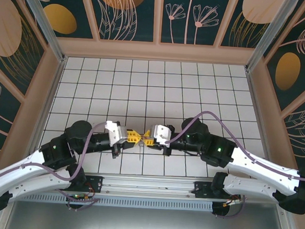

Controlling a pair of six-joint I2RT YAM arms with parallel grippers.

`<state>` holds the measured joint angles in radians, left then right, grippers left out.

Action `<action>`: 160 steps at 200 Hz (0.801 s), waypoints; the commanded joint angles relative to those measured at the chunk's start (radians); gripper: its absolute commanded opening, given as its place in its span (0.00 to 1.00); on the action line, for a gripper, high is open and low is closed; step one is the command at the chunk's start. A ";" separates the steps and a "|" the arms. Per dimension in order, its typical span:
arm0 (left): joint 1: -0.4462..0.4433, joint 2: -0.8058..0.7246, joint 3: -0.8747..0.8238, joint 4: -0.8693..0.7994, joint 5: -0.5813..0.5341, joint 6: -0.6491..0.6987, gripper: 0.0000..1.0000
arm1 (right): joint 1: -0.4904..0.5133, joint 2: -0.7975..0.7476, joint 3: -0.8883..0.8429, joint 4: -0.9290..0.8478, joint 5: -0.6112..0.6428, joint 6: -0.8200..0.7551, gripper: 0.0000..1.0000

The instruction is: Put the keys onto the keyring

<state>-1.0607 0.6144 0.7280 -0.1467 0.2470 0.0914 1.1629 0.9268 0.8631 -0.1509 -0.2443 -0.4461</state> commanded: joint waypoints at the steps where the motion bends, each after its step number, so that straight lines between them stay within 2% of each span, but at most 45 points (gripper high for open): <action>1: 0.001 -0.046 -0.041 0.198 0.017 -0.051 0.00 | 0.000 -0.021 -0.031 0.084 -0.020 0.035 0.19; 104: 0.001 -0.070 -0.077 0.258 0.042 -0.062 0.00 | 0.001 -0.068 -0.076 0.157 -0.046 0.052 0.19; 132: 0.001 -0.073 -0.081 0.256 0.044 -0.066 0.00 | 0.001 -0.110 -0.105 0.188 -0.066 0.083 0.27; 160: 0.001 -0.079 -0.082 0.255 0.041 -0.066 0.00 | 0.000 -0.132 -0.150 0.228 -0.080 0.130 0.41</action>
<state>-1.0603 0.5537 0.6468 0.0460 0.2745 0.0418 1.1629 0.8154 0.7490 0.0006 -0.2958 -0.3645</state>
